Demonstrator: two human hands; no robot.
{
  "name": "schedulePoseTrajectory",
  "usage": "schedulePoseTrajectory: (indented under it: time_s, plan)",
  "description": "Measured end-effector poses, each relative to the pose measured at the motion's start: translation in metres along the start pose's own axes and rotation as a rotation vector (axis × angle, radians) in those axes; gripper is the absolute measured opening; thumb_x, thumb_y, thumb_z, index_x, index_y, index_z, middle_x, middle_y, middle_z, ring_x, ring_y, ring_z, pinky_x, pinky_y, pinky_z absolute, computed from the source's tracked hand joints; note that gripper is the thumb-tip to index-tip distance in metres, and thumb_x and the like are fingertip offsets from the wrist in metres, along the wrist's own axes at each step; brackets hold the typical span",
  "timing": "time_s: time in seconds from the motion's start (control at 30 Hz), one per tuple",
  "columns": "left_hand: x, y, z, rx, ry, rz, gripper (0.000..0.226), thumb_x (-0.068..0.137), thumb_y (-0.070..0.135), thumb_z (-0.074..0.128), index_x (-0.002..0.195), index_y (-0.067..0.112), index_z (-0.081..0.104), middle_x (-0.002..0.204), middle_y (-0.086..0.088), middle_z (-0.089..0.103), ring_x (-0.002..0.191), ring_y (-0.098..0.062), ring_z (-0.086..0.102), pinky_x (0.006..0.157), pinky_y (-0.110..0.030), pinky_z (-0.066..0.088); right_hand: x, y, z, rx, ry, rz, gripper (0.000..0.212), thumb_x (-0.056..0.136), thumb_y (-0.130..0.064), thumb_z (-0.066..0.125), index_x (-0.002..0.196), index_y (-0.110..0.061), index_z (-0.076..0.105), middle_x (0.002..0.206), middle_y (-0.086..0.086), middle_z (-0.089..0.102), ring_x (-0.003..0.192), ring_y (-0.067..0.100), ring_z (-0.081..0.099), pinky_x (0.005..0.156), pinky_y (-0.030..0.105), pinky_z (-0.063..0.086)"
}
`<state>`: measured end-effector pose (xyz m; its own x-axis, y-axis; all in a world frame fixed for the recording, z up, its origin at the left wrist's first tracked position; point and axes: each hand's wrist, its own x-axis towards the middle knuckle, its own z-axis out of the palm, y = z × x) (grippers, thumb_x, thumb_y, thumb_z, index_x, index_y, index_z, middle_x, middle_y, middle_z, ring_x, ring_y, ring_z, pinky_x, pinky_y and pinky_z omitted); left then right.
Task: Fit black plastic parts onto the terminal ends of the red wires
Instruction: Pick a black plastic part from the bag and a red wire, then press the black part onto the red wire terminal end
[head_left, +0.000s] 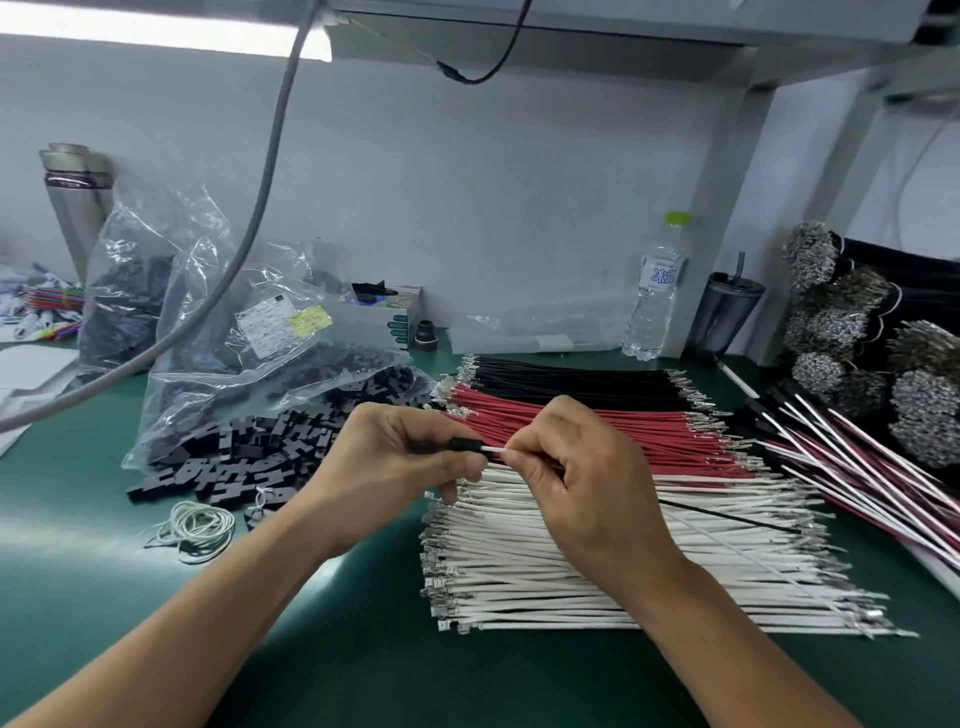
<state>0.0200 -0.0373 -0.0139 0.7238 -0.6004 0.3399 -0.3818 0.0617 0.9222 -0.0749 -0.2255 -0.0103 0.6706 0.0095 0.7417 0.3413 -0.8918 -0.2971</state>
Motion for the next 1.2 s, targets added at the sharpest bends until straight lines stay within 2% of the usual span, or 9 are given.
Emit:
schedulePoseTrajectory:
  time_s: [0.23, 0.37, 0.53, 0.63, 0.77, 0.83, 0.93, 1.03, 1.2]
  plan:
    - [0.007, 0.007, -0.017, -0.225, 0.212, 0.005, 0.029, 0.067, 0.024, 0.084, 0.095, 0.013, 0.083, 0.085, -0.016, 0.078, 0.062, -0.018, 0.070, 0.060, -0.023, 0.058, 0.010, 0.000, -0.006, -0.161, 0.015, 0.012, 0.020, 0.102, -0.040, 0.051, 0.110, -0.026, 0.063, 0.101, -0.015, 0.054, 0.090, 0.004, 0.050, 0.070, 0.022, 0.041]
    - [0.007, 0.009, -0.049, -0.289, 0.291, -0.010, 0.041, 0.071, 0.035, 0.081, 0.109, 0.017, 0.080, 0.102, -0.013, 0.079, 0.076, -0.017, 0.073, 0.067, -0.026, 0.062, 0.009, 0.005, -0.014, -0.245, 0.079, 0.028, 0.021, 0.105, -0.033, 0.050, 0.108, -0.023, 0.069, 0.086, -0.014, 0.056, 0.068, 0.006, 0.049, 0.053, 0.018, 0.031]
    - [0.005, -0.007, -0.073, 0.443, 0.464, 0.023, 0.022, 0.081, 0.033, 0.084, 0.103, 0.029, 0.081, 0.095, 0.012, 0.078, 0.085, -0.009, 0.073, 0.079, -0.033, 0.062, 0.028, 0.016, -0.060, -0.342, 0.290, -0.018, 0.026, 0.101, -0.030, 0.055, 0.107, -0.012, 0.072, 0.084, -0.007, 0.056, 0.063, 0.011, 0.049, 0.051, 0.019, 0.032]
    - [0.005, -0.015, -0.073, 1.000, 0.315, 0.009, 0.016, 0.085, 0.040, 0.078, 0.100, 0.035, 0.081, 0.095, 0.020, 0.067, 0.085, -0.007, 0.065, 0.074, -0.034, 0.056, 0.029, 0.046, -0.108, -0.492, 0.209, 0.127, 0.022, 0.104, -0.034, 0.051, 0.104, -0.023, 0.069, 0.086, -0.008, 0.054, 0.068, 0.014, 0.050, 0.056, 0.018, 0.030]
    - [0.003, -0.017, -0.084, 1.421, 0.177, -0.139, 0.039, 0.076, 0.073, 0.060, 0.100, 0.046, 0.074, 0.101, 0.023, 0.066, 0.091, -0.010, 0.065, 0.070, -0.026, 0.053, 0.007, 0.111, -0.165, -0.693, 0.041, 0.428, 0.021, 0.099, -0.034, 0.053, 0.098, -0.022, 0.071, 0.085, -0.003, 0.052, 0.076, 0.026, 0.056, 0.065, 0.038, 0.048]
    - [0.003, -0.021, -0.089, 1.511, 0.182, -0.187, 0.044, 0.071, 0.081, 0.057, 0.096, 0.049, 0.071, 0.093, 0.024, 0.068, 0.083, -0.007, 0.066, 0.066, -0.024, 0.055, -0.011, 0.134, -0.183, -0.814, -0.012, 0.554, 0.019, 0.097, -0.027, 0.058, 0.099, -0.017, 0.074, 0.082, 0.001, 0.051, 0.077, 0.034, 0.059, 0.064, 0.041, 0.051]
    - [0.008, -0.026, -0.086, 1.549, 0.191, -0.203, 0.033, 0.070, 0.078, 0.062, 0.086, 0.049, 0.068, 0.079, 0.024, 0.064, 0.075, -0.006, 0.065, 0.060, -0.023, 0.055, -0.038, 0.153, -0.195, -0.996, -0.135, 0.624, 0.016, 0.095, -0.026, 0.063, 0.101, -0.021, 0.077, 0.085, 0.004, 0.060, 0.082, 0.032, 0.065, 0.053, 0.027, 0.037]
    - [0.013, -0.029, -0.084, 1.493, 0.183, -0.218, 0.026, 0.072, 0.071, 0.065, 0.077, 0.046, 0.065, 0.071, 0.023, 0.059, 0.069, -0.006, 0.062, 0.059, -0.026, 0.056, -0.055, 0.167, -0.193, -1.043, -0.277, 0.693, 0.020, 0.096, -0.034, 0.058, 0.106, -0.030, 0.075, 0.099, 0.000, 0.067, 0.090, 0.026, 0.067, 0.061, 0.030, 0.051]
    - [0.011, -0.023, -0.074, 1.251, 0.218, -0.124, 0.019, 0.077, 0.050, 0.082, 0.075, 0.053, 0.063, 0.079, 0.026, 0.051, 0.071, -0.012, 0.062, 0.062, -0.033, 0.056, -0.053, 0.164, -0.187, -0.963, -0.111, 0.711, 0.029, 0.086, -0.035, 0.070, 0.113, -0.026, 0.075, 0.111, 0.005, 0.066, 0.101, 0.029, 0.063, 0.062, 0.028, 0.043]
